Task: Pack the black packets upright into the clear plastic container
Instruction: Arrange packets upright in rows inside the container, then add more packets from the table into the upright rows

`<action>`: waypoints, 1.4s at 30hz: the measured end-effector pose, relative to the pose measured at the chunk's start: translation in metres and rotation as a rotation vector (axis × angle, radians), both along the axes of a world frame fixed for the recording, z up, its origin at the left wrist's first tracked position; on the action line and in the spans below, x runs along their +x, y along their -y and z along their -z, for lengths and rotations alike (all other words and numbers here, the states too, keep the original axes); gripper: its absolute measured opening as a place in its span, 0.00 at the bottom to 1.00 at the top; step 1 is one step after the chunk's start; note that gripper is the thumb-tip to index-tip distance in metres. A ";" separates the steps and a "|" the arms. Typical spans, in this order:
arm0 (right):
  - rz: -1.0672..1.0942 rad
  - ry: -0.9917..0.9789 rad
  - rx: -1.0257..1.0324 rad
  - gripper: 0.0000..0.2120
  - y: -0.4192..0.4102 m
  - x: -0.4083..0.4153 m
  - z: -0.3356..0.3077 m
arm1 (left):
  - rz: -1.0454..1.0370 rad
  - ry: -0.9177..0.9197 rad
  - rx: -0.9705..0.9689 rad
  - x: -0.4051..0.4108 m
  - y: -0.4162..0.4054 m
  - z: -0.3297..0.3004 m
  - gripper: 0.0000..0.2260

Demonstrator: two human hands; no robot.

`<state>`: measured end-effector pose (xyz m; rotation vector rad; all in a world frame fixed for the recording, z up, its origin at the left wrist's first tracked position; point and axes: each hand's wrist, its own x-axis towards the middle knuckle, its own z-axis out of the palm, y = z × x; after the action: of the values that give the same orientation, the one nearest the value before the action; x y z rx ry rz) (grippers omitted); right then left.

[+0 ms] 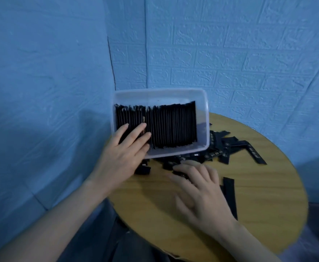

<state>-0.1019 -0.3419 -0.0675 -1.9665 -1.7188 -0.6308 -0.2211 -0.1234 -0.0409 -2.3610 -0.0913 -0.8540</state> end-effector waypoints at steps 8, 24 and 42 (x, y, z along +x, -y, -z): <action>-0.012 -0.022 -0.449 0.35 -0.116 -0.008 0.003 | -0.182 0.062 -0.142 0.001 -0.062 -0.018 0.12; 0.180 0.033 -0.678 0.41 -0.116 0.067 -0.012 | -0.144 0.096 -0.246 0.016 -0.072 0.006 0.17; 0.410 -0.388 -0.344 0.51 0.059 0.056 0.008 | -0.164 0.094 -0.312 -0.027 0.041 0.043 0.18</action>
<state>-0.0464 -0.4006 -0.0759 -2.5108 -1.2586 -0.0584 -0.2479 -0.1640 -0.0839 -2.5534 -0.4819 -0.9243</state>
